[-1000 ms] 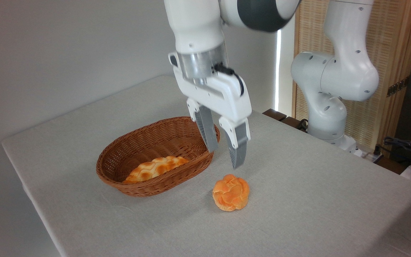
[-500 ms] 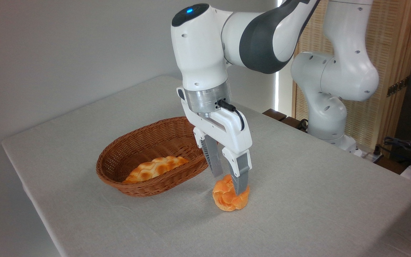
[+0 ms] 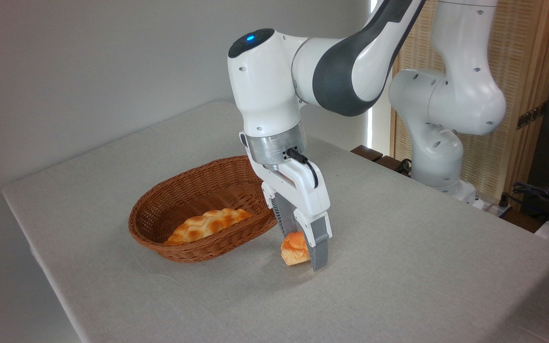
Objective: Put bread into the basket
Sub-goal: 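Close the gripper fingers around the orange bun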
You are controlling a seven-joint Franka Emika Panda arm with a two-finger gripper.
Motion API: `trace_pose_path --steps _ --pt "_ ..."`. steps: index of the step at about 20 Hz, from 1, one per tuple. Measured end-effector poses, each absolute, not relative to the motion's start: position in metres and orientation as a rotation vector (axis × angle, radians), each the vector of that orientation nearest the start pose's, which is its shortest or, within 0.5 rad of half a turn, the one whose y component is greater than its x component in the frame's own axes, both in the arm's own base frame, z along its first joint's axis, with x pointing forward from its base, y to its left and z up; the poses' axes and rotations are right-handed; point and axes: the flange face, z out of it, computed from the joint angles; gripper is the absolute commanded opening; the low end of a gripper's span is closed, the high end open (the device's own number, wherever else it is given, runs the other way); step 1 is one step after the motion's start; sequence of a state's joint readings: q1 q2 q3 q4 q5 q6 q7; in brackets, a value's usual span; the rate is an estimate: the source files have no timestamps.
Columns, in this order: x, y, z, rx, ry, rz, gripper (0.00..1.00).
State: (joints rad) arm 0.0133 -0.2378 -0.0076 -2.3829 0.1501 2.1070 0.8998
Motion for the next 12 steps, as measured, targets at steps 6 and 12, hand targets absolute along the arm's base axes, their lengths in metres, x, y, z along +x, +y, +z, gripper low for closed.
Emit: trace_pose_path --steps 6,12 --pt "0.4567 0.0093 0.4097 -2.686 1.422 0.14 0.39" --pt "0.4566 0.0093 0.4094 -2.686 1.422 0.141 0.39"
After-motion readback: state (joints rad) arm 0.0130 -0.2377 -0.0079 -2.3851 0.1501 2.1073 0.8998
